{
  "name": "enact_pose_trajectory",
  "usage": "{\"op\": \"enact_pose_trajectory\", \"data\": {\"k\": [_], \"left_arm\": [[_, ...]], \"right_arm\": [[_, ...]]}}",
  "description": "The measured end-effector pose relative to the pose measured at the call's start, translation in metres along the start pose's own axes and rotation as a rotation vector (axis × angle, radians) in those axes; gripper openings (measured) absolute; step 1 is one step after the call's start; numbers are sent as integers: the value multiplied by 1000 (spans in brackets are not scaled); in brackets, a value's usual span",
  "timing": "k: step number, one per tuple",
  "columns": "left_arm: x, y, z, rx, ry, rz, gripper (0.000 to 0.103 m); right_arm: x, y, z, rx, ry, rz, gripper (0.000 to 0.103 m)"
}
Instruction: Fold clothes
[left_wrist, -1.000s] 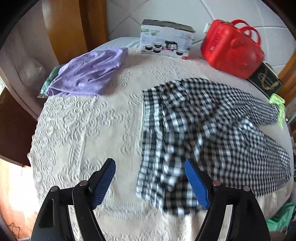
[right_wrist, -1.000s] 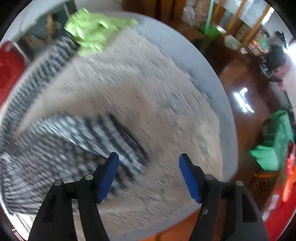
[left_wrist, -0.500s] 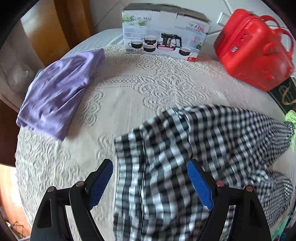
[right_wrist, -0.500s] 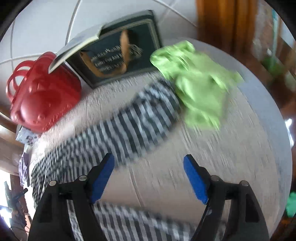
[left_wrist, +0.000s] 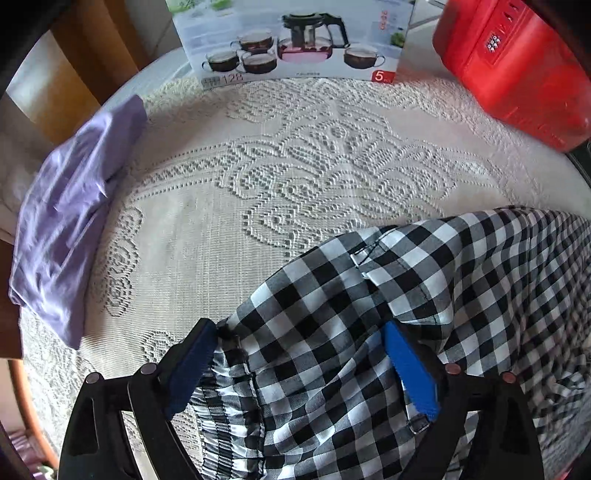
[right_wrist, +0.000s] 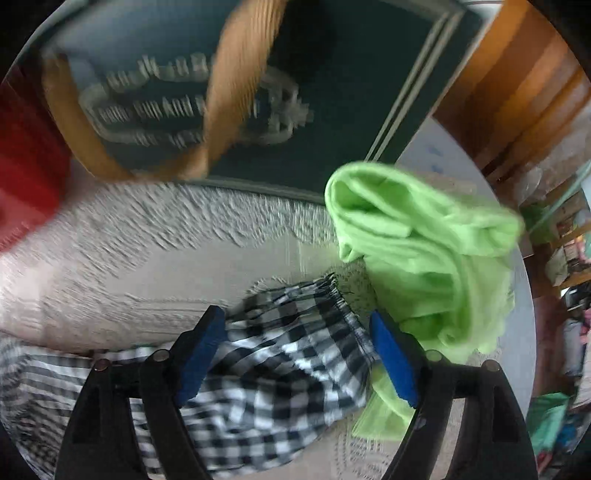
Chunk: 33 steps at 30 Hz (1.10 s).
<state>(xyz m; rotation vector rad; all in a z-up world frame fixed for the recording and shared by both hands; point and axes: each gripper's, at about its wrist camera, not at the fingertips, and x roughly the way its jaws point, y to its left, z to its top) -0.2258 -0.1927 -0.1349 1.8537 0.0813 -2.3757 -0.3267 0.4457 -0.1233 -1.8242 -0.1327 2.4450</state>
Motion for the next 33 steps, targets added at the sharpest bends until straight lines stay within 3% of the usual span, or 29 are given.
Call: {"op": "enact_pose_trajectory", "data": {"k": [2, 3, 4, 5, 6, 9, 13, 18, 23, 26, 29, 33], "left_arm": [[0, 3, 0, -36, 5, -11, 89], [-1, 3, 0, -38, 4, -3, 81], [-5, 2, 0, -35, -5, -3, 52], [-10, 1, 0, -26, -16, 20, 25], [-13, 2, 0, -17, -19, 49, 15], [-32, 13, -7, -71, -63, 5, 13], [-89, 19, -33, -73, -223, -39, 12], [-158, 23, -80, -16, -361, -57, 12], [-185, 36, -156, 14, -400, -70, 13], [-172, 39, -195, 21, -348, -81, 13], [-151, 34, -232, 51, -247, -62, 13], [-126, 40, -256, 30, -92, -102, 14]], "right_arm": [[10, 5, -2, -26, 9, -5, 73], [12, 7, -4, -30, 8, -1, 28], [12, 8, -6, -29, 6, -16, 11], [7, 8, -9, -17, -13, -14, 11], [0, 7, -11, -11, -41, 8, 11], [-41, -4, -27, 24, -163, 98, 11], [-113, -39, -75, 76, -332, 239, 11], [-177, -92, -178, 163, -425, 347, 11], [-185, -117, -289, 238, -370, 404, 11], [-174, -116, -351, 261, -280, 414, 11], [-151, -105, -388, 245, -166, 397, 11], [-123, -103, -412, 242, -11, 338, 39]]}}
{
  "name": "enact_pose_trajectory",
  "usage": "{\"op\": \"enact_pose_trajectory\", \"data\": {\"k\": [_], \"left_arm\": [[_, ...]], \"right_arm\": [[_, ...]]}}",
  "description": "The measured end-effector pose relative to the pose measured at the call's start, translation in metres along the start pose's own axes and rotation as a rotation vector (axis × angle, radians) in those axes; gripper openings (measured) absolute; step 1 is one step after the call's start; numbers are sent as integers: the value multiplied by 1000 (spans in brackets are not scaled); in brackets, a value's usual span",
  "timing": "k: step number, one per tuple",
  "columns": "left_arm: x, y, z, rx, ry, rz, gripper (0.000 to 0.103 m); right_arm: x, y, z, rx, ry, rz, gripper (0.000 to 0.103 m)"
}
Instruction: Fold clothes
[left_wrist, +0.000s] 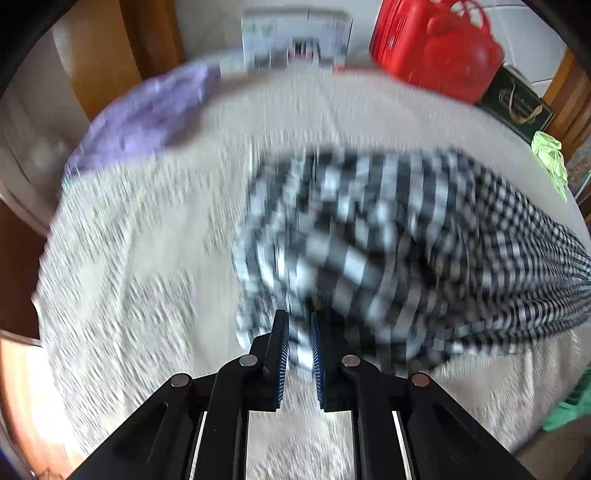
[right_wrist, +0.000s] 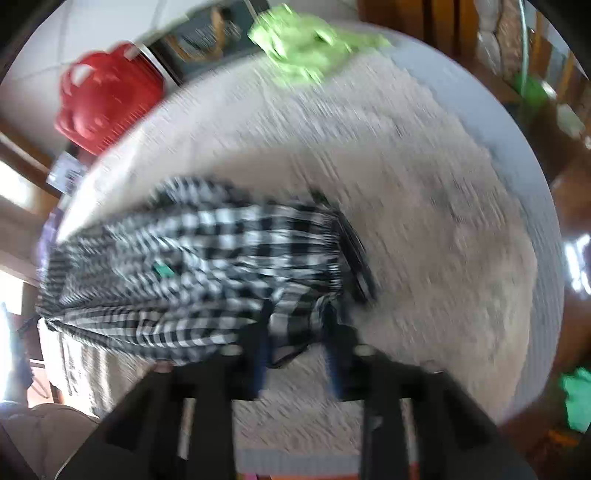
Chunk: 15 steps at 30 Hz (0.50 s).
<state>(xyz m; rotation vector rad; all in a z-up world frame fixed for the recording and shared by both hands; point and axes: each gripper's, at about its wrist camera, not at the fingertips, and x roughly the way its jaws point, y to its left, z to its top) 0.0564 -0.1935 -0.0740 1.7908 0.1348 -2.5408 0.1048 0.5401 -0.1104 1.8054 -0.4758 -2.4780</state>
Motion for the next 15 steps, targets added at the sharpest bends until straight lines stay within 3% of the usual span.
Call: {"op": "enact_pose_trajectory", "data": {"k": [1, 2, 4, 6, 10, 13, 15], "left_arm": [[-2, 2, -3, -7, 15, 0, 20], [-6, 2, -5, -2, 11, 5, 25], [-23, 4, -3, -6, -24, -3, 53], [-42, 7, 6, -37, -77, -33, 69], [-53, 11, 36, -74, -109, -20, 73], [-39, 14, 60, -98, -106, 9, 73], [-23, 19, 74, -122, -96, -17, 73]], "right_arm": [[0, -4, -4, 8, 9, -10, 49], [-3, -6, -5, 15, 6, -24, 53], [-15, -8, -1, 26, -18, -43, 63], [-30, -9, 3, 34, -53, -44, 63], [-38, -10, 29, 93, -73, -67, 63], [-31, -15, 42, 158, -62, -59, 63], [-24, -13, 51, 171, -52, -42, 63]]}}
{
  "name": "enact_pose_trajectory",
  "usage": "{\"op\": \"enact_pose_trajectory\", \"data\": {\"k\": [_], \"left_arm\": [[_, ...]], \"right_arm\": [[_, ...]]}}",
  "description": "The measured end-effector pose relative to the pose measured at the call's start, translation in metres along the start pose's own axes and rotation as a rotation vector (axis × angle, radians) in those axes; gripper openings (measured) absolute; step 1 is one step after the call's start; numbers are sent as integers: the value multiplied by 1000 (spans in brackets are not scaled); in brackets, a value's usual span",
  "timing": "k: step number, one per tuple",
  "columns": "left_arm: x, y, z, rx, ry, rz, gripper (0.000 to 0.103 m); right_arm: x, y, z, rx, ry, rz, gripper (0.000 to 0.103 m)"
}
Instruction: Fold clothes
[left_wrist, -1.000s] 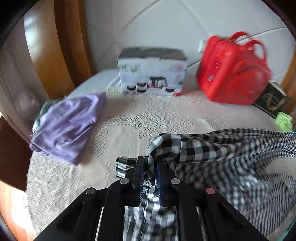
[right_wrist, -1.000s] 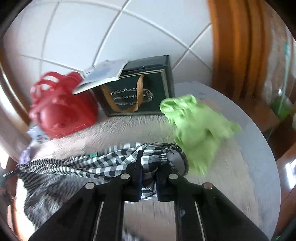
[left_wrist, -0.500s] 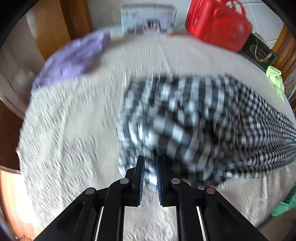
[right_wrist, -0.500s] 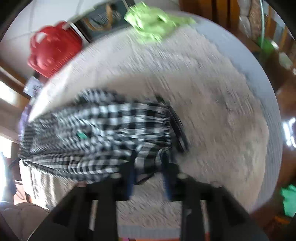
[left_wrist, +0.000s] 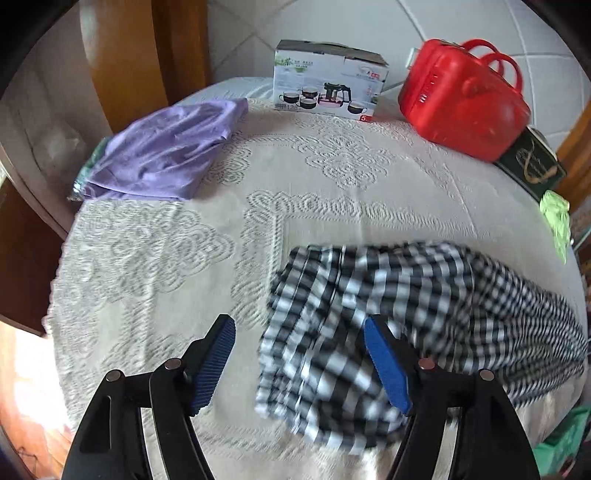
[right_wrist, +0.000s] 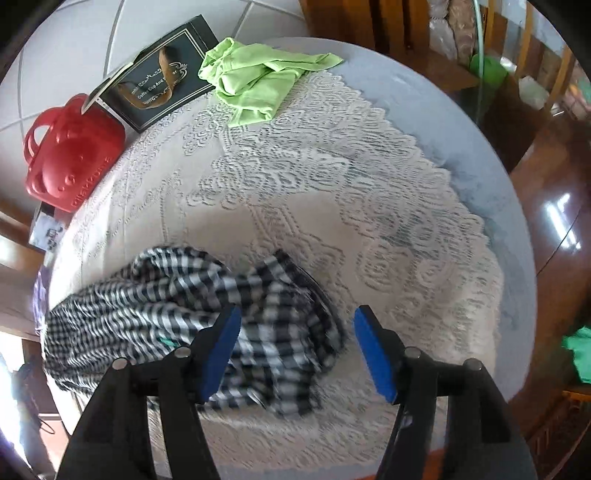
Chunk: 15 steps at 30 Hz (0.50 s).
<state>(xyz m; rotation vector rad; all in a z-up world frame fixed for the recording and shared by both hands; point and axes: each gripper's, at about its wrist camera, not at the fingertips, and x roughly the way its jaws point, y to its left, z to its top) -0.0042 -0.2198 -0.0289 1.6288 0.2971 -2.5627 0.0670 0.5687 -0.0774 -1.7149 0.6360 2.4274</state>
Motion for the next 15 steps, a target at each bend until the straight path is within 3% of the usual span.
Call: {"op": "enact_pose_trajectory", "data": {"k": [6, 9, 10, 11, 12, 13, 15], "left_arm": [[41, -10, 3, 3, 77, 6, 80], [67, -12, -4, -19, 146, 16, 81], [72, -13, -7, -20, 166, 16, 79], [74, -15, -10, -16, 169, 26, 74], [74, -19, -14, 2, 158, 69, 50], [71, -22, -18, 32, 143, 136, 39], [64, -18, -26, -4, 124, 157, 35]], "right_arm": [[26, 8, 13, 28, 64, -9, 66], [49, 7, 15, 43, 126, -45, 83], [57, 8, 14, 40, 148, -51, 82], [66, 11, 13, 26, 178, -61, 74], [69, 20, 12, -24, 173, -108, 25], [64, 34, 11, -105, 129, -181, 14], [42, 52, 13, -187, -13, -204, 12]]}}
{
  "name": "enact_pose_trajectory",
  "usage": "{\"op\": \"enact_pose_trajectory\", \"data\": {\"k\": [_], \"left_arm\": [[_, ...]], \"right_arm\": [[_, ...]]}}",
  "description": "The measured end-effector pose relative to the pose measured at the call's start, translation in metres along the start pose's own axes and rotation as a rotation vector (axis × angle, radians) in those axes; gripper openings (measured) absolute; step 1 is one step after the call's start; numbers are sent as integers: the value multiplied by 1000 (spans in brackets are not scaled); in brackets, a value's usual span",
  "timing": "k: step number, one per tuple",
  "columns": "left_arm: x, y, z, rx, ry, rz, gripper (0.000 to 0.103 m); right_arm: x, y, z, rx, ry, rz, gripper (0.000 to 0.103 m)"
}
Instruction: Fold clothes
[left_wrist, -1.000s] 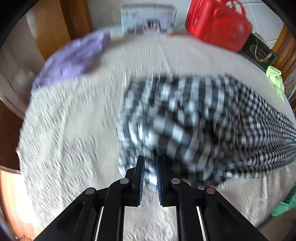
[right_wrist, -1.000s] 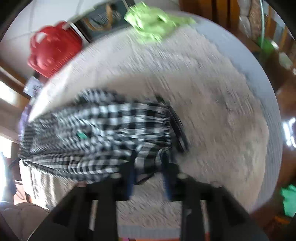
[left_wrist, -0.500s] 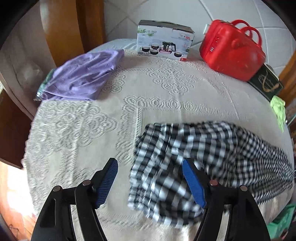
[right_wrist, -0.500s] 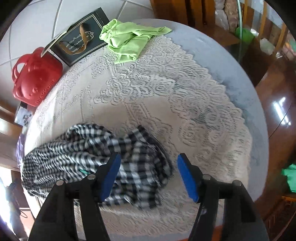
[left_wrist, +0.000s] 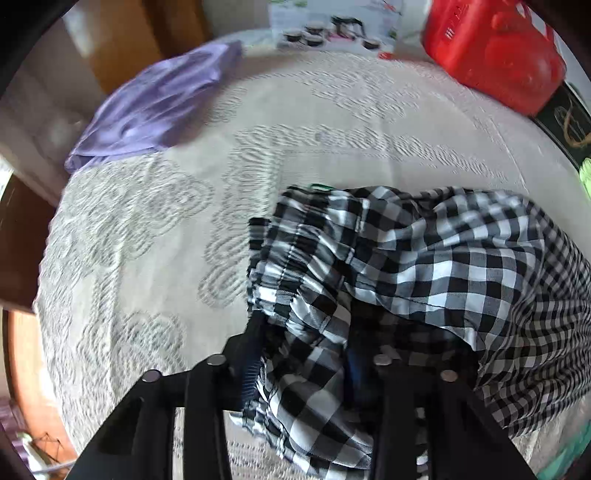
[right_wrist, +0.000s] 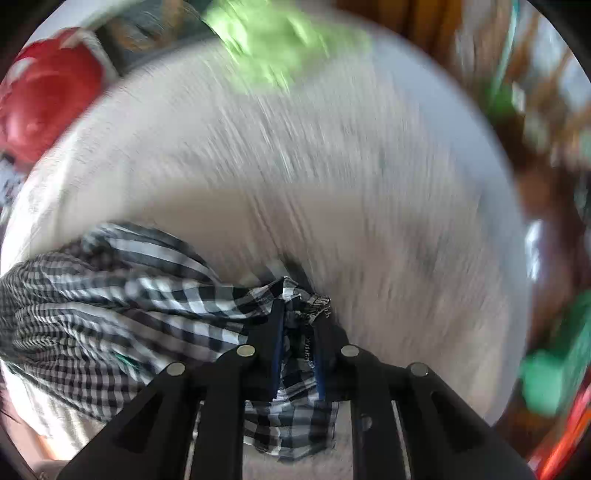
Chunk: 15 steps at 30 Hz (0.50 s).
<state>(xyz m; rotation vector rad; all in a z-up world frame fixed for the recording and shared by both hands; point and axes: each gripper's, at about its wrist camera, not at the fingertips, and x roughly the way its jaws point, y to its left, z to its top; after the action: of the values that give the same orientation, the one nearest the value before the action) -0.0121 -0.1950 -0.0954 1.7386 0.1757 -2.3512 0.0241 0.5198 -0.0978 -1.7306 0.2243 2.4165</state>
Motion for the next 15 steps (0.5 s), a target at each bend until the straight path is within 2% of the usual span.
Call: {"op": "enact_pose_trajectory", "data": {"k": [2, 3, 4, 5, 6, 7, 8, 9, 11, 13, 15], "left_arm": [[1, 4, -5, -26, 0, 33, 35], [4, 4, -7, -34, -6, 45, 37], [4, 3, -7, -35, -14, 56, 39], [3, 3, -6, -40, -21, 54, 39], [-4, 5, -6, -52, -31, 42, 46], [-10, 6, -6, -61, -42, 28, 53], [-23, 9, -8, -71, -60, 6, 68], [-42, 15, -8, -82, -96, -20, 78], [-67, 24, -11, -91, -140, -38, 81], [-82, 33, -14, -107, -149, -54, 82], [-84, 48, -13, -139, -146, -74, 82]], "right_arm": [[-13, -5, 7, 19, -99, -40, 12], [-10, -10, 10, 30, -101, -27, 13], [-1, -14, 12, 50, -75, 1, 21], [8, -19, 13, 73, -32, -7, 30], [13, -21, 12, 88, -4, -54, 51], [12, -24, 9, 102, -4, -79, 63], [6, -29, 6, 125, -22, -66, 64], [-3, -35, -2, 166, -41, -18, 65], [-15, -47, -18, 246, -50, 64, 68], [-19, -56, -35, 307, -26, 109, 79], [-14, -60, -51, 360, 10, 134, 79]]}}
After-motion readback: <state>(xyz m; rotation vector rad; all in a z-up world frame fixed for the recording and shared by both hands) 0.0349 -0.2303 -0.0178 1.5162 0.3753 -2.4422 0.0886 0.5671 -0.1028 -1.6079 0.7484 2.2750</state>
